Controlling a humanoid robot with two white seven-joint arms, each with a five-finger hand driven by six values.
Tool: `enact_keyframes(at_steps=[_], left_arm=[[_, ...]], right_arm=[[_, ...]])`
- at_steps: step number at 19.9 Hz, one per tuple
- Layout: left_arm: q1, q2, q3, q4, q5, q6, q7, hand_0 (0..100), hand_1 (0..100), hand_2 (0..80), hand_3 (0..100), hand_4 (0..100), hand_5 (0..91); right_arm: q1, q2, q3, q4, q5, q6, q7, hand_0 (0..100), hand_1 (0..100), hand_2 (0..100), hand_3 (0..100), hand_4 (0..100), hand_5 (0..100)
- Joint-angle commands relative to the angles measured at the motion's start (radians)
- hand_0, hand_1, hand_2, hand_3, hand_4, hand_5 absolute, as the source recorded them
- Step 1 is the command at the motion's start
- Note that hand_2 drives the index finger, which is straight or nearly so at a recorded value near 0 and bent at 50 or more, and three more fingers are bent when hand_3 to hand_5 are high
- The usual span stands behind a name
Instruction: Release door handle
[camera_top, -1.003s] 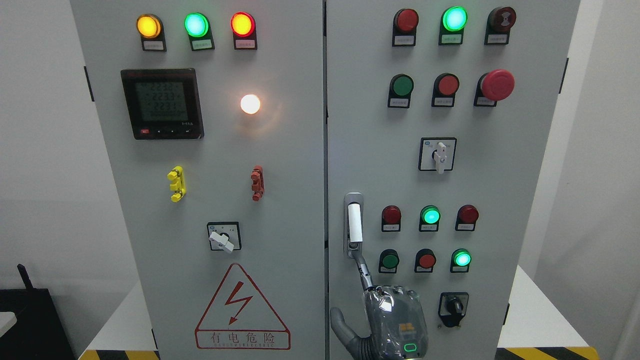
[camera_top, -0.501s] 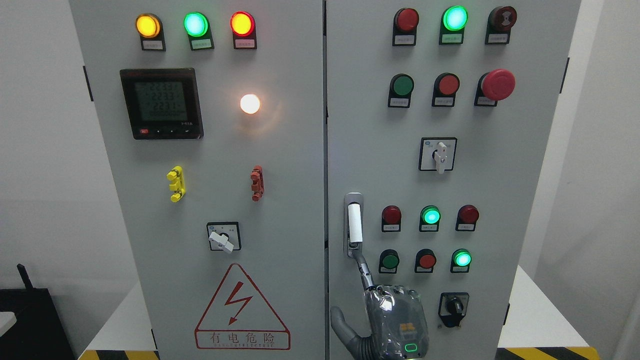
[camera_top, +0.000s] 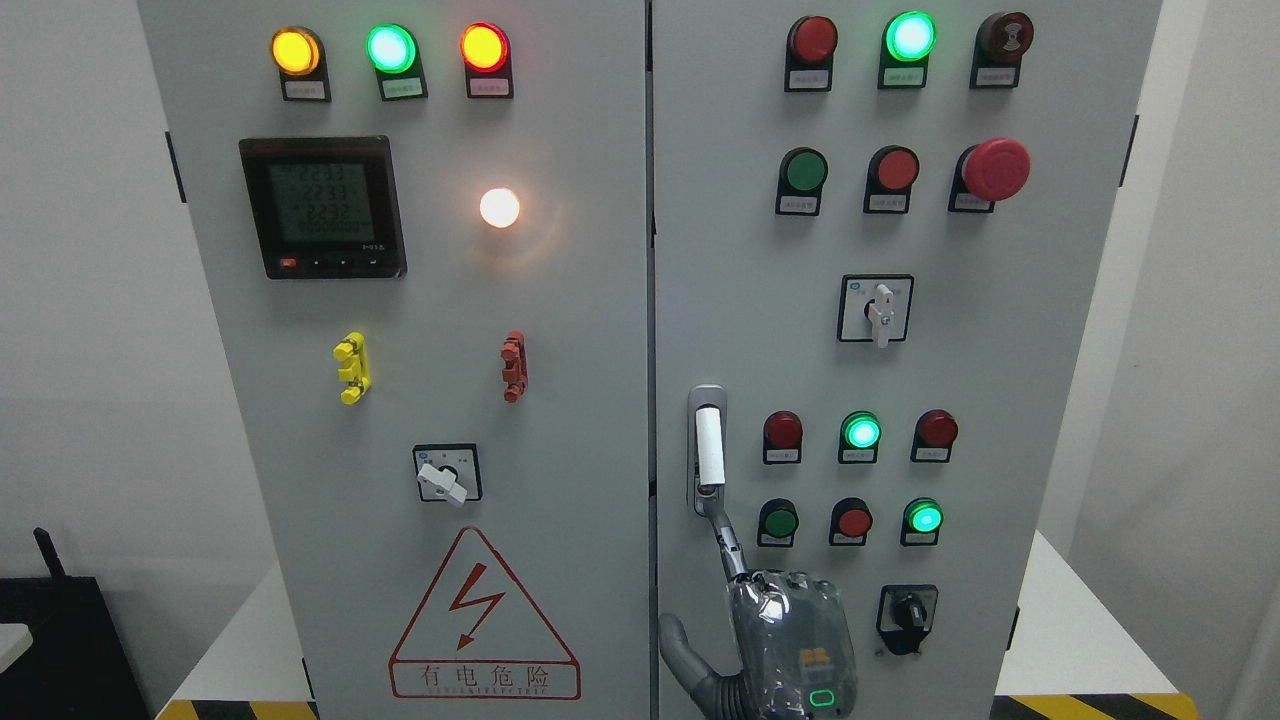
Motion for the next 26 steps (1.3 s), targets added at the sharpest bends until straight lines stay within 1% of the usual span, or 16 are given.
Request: enact_keyframes(at_steps=[1, 2, 4, 7, 8, 9, 10, 11, 12, 14, 16, 17, 20, 22, 24, 26], left_arm=[[0.000, 0.000, -0.014, 0.020, 0.000, -0.001, -0.001, 12, 39, 0.0, 0, 0, 0.0], [0.000, 0.000, -0.014, 0.020, 0.000, -0.001, -0.001, 12, 39, 0.0, 0, 0, 0.0], [0.000, 0.000, -0.014, 0.020, 0.000, -0.001, -0.001, 12, 39, 0.0, 0, 0, 0.0], [0.000, 0.000, -0.014, 0.020, 0.000, -0.001, -0.001, 12, 39, 0.0, 0, 0, 0.0], [0.000, 0.000, -0.014, 0.020, 0.000, -0.001, -0.001, 12, 39, 0.0, 0, 0, 0.0], [0.000, 0.000, -0.014, 0.020, 0.000, -0.001, -0.001, 12, 39, 0.0, 0, 0, 0.0], [0.000, 0.000, -0.014, 0.020, 0.000, -0.001, -0.001, 12, 39, 0.0, 0, 0, 0.0], [0.000, 0.000, -0.014, 0.020, 0.000, -0.001, -0.001, 12, 39, 0.0, 0, 0, 0.0], [0.000, 0.000, -0.014, 0.020, 0.000, -0.001, -0.001, 12, 39, 0.0, 0, 0, 0.0], [0.000, 0.000, -0.014, 0.020, 0.000, -0.001, -0.001, 12, 39, 0.0, 0, 0, 0.0], [0.000, 0.000, -0.014, 0.020, 0.000, -0.001, -0.001, 12, 39, 0.0, 0, 0, 0.0], [0.000, 0.001, -0.014, 0.020, 0.000, -0.001, -0.001, 12, 39, 0.0, 0, 0, 0.0], [0.000, 0.000, -0.014, 0.020, 0.000, -0.001, -0.001, 12, 39, 0.0, 0, 0, 0.0], [0.000, 0.000, -0.014, 0.020, 0.000, -0.001, -0.001, 12, 39, 0.0, 0, 0, 0.0], [0.000, 0.000, -0.014, 0.020, 0.000, -0.001, -0.001, 12, 39, 0.0, 0, 0, 0.0], [0.000, 0.000, -0.014, 0.020, 0.000, -0.001, -0.001, 12, 39, 0.0, 0, 0, 0.0]], right_arm=[[0.003, 0.000, -0.007, -0.017, 0.000, -0.021, -0.043, 36, 39, 19, 100, 100, 100], [0.004, 0.000, -0.010, -0.017, -0.002, -0.021, -0.045, 38, 39, 31, 100, 100, 100], [0.013, -0.003, -0.014, -0.022, -0.014, -0.021, -0.046, 45, 40, 59, 100, 100, 100], [0.021, -0.004, -0.019, -0.025, -0.051, -0.021, -0.055, 52, 37, 71, 100, 100, 99], [0.021, -0.004, -0.022, -0.029, -0.051, -0.021, -0.055, 53, 36, 72, 100, 100, 99], [0.021, -0.004, -0.028, -0.032, -0.051, -0.021, -0.055, 54, 34, 76, 100, 100, 99], [0.019, -0.004, -0.036, -0.037, -0.051, -0.021, -0.055, 49, 34, 80, 100, 100, 99], [0.019, -0.004, -0.037, -0.037, -0.051, -0.021, -0.057, 48, 32, 82, 100, 100, 99], [0.019, -0.006, -0.037, -0.043, -0.051, -0.023, -0.058, 45, 28, 86, 100, 100, 100], [0.015, -0.006, -0.036, -0.043, -0.053, -0.023, -0.087, 38, 27, 91, 100, 100, 100], [0.006, -0.006, -0.036, -0.045, -0.053, -0.023, -0.112, 32, 32, 92, 100, 100, 100], [0.004, -0.004, -0.036, -0.048, -0.053, -0.024, -0.118, 28, 37, 92, 100, 100, 100], [0.000, 0.000, -0.036, -0.058, -0.053, -0.052, -0.118, 24, 45, 91, 100, 100, 100], [-0.007, 0.003, -0.036, -0.062, -0.053, -0.059, -0.118, 23, 45, 91, 100, 100, 100], [-0.010, 0.005, -0.034, -0.062, -0.053, -0.058, -0.115, 24, 39, 91, 100, 100, 100], [-0.020, 0.006, -0.034, -0.062, -0.053, -0.058, -0.109, 23, 36, 92, 100, 100, 100]])
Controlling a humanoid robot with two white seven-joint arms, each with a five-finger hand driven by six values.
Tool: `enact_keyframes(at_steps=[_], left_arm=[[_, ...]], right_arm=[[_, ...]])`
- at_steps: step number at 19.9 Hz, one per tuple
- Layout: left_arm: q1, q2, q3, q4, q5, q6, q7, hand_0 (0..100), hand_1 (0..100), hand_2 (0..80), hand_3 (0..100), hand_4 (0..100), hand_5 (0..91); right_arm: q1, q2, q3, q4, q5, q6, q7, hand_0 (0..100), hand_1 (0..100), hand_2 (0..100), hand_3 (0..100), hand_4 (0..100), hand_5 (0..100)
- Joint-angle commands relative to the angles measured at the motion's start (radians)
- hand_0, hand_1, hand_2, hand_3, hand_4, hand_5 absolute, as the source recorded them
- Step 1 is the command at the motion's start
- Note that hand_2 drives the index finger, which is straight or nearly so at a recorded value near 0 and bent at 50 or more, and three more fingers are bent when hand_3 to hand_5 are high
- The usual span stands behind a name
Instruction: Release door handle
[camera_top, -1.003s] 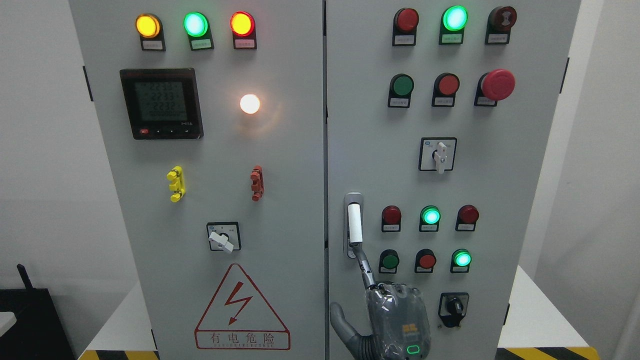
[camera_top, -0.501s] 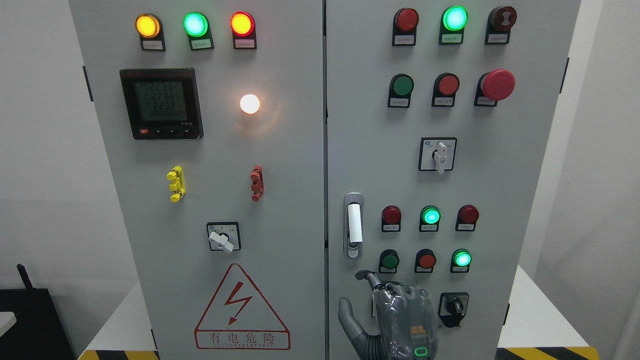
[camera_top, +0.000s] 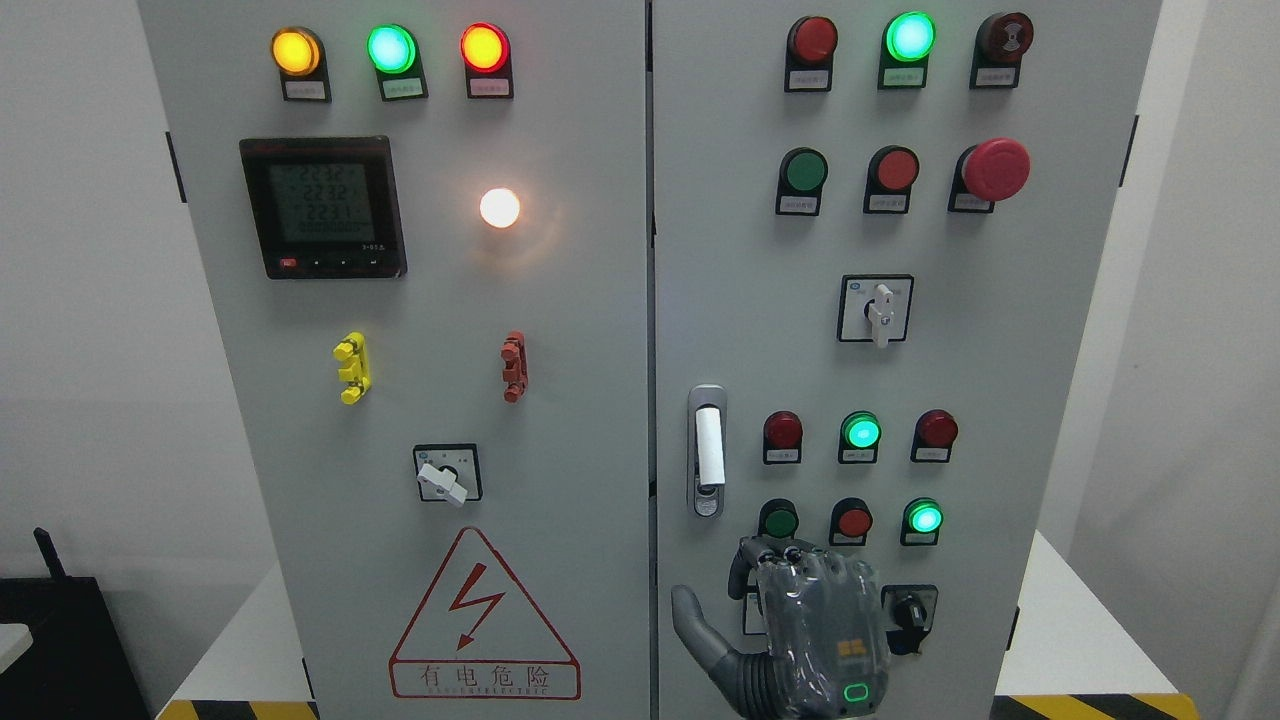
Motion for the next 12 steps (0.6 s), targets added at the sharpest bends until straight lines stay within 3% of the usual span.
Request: enact_keyframes(at_steps=[1, 8, 12], left_arm=[[0.000, 0.000, -0.014, 0.020, 0.000, -0.001, -0.001, 12, 39, 0.0, 0, 0, 0.0], [0.000, 0.000, -0.014, 0.020, 0.000, -0.001, -0.001, 12, 39, 0.0, 0, 0, 0.0], [0.000, 0.000, -0.014, 0.020, 0.000, -0.001, -0.001, 12, 39, 0.0, 0, 0, 0.0]], right_arm=[[-0.021, 0.013, -0.003, -0.016, -0.001, -0.003, 0.012, 22, 36, 92, 100, 100, 100], [-0.100, 0.028, -0.008, 0.024, -0.006, 0.011, 0.018, 21, 32, 94, 100, 100, 100], [-0.110, 0.028, -0.018, 0.038, -0.007, 0.013, 0.044, 21, 27, 97, 100, 100, 100]])
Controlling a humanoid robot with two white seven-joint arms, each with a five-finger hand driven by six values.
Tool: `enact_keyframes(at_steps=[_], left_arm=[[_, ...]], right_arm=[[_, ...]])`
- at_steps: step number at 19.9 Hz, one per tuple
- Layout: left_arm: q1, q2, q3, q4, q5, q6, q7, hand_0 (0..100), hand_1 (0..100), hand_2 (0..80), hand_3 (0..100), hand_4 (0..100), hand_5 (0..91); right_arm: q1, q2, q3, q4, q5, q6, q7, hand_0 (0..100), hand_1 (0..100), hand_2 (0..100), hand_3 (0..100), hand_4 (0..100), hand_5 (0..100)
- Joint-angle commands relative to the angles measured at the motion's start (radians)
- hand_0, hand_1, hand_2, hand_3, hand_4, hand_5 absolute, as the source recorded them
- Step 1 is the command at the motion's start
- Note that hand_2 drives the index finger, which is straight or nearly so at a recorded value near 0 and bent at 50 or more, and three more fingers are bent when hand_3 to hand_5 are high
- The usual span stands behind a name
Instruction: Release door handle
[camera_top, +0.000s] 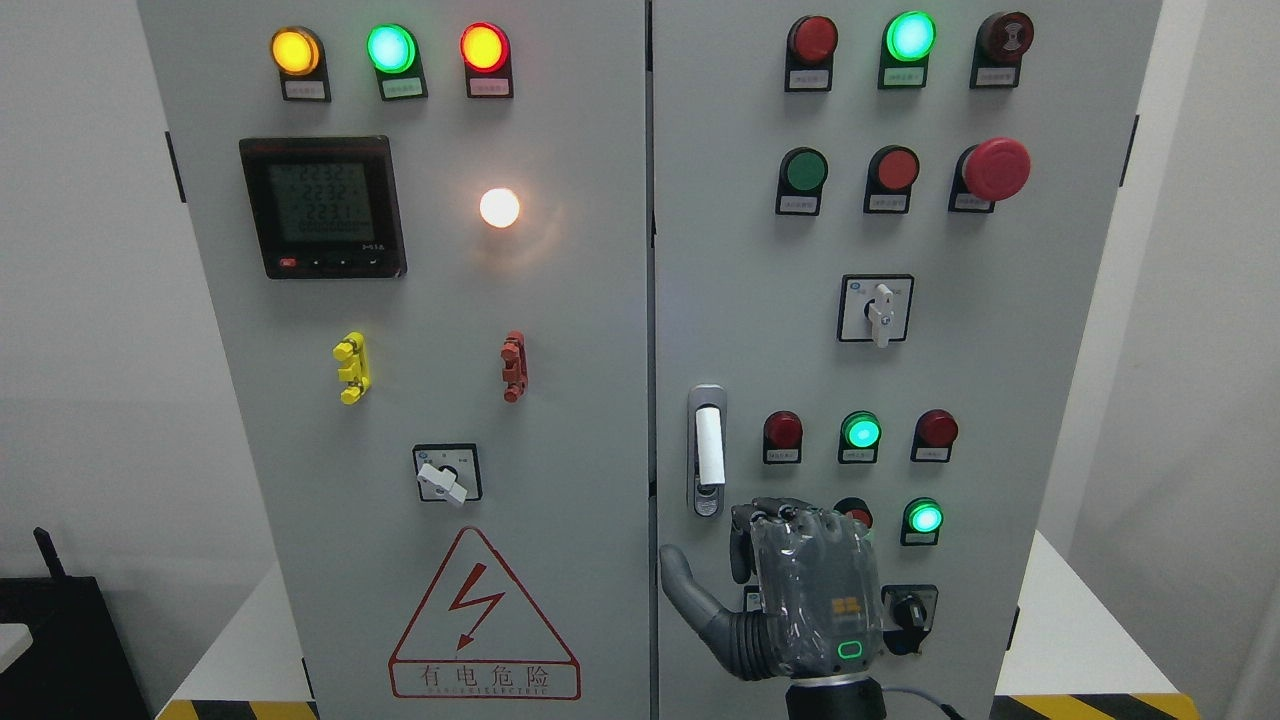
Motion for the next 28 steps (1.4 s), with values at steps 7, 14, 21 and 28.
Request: enact_keyframes(at_steps=[7, 14, 21, 28], left_arm=[[0.000, 0.000, -0.014, 0.020, 0.000, -0.001, -0.001, 12, 39, 0.0, 0, 0, 0.0], [0.000, 0.000, -0.014, 0.020, 0.000, -0.001, -0.001, 12, 39, 0.0, 0, 0, 0.0], [0.000, 0.000, -0.014, 0.020, 0.000, -0.001, -0.001, 12, 39, 0.0, 0, 0, 0.0], [0.000, 0.000, -0.014, 0.020, 0.000, -0.001, -0.001, 12, 39, 0.0, 0, 0, 0.0]], right_arm=[[-0.054, 0.011, -0.038, 0.051, -0.002, 0.012, 0.016, 24, 21, 100, 100, 100, 100], [-0.083, 0.011, -0.045, 0.079, -0.002, 0.023, 0.016, 25, 27, 100, 100, 100, 100], [-0.100, 0.011, -0.045, 0.082, -0.002, 0.033, 0.016, 26, 43, 100, 100, 100, 100], [-0.103, 0.011, -0.045, 0.082, -0.002, 0.033, 0.016, 26, 45, 100, 100, 100, 100]])
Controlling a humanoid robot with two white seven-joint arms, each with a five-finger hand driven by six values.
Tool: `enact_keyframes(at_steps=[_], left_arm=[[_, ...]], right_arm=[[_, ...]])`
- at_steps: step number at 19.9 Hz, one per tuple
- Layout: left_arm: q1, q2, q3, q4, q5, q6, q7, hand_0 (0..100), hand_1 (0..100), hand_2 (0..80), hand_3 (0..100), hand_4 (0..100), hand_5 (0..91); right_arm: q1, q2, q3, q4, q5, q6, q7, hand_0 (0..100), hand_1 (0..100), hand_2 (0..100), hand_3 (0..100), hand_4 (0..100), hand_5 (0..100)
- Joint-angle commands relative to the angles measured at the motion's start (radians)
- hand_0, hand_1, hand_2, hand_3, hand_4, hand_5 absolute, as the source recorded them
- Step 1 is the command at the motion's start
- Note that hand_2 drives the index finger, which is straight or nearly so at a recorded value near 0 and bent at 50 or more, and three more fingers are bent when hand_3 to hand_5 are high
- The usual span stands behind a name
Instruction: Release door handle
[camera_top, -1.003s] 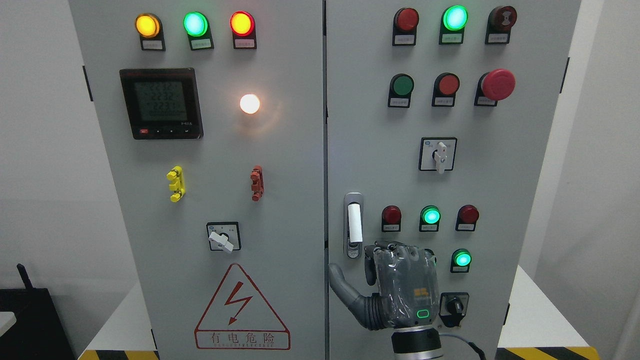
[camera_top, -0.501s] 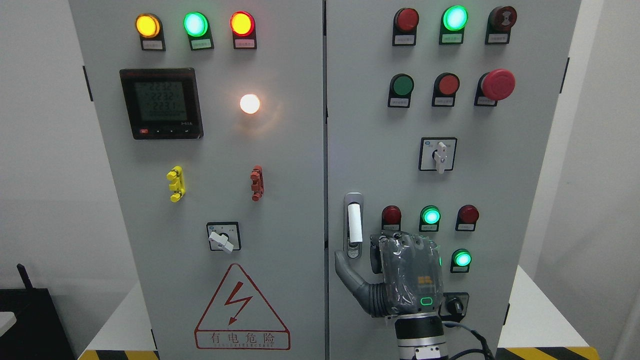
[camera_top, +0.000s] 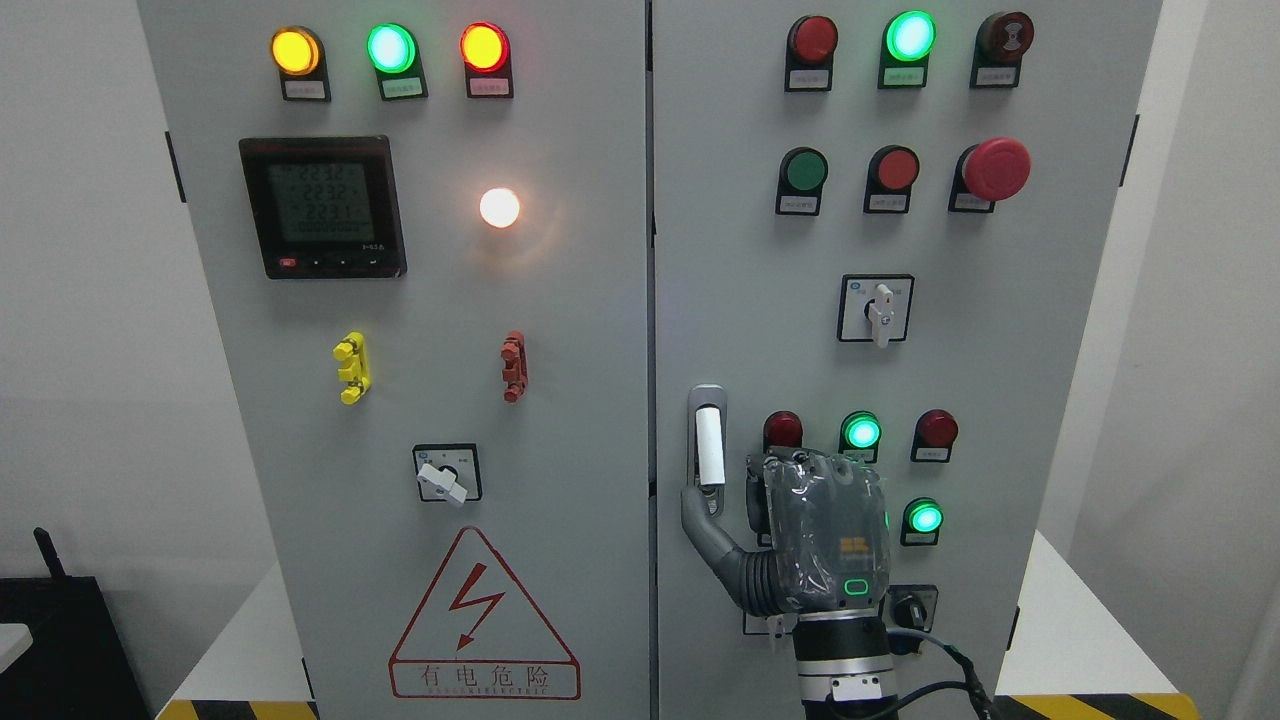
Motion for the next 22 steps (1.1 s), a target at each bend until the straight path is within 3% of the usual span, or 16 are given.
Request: enact_keyframes(at_steps=[1, 22], left_arm=[[0.000, 0.000, -0.014, 0.020, 0.000, -0.001, -0.001, 12, 39, 0.0, 0, 0, 0.0], [0.000, 0.000, -0.014, 0.020, 0.000, -0.001, -0.001, 12, 39, 0.0, 0, 0, 0.0]], right_arm=[[-0.005, 0.001, -0.005, 0.012, -0.008, 0.000, -0.003, 26, 45, 100, 100, 100, 100], [-0.007, 0.001, 0.000, 0.012, -0.048, -0.004, -0.004, 41, 45, 100, 100, 100, 100]])
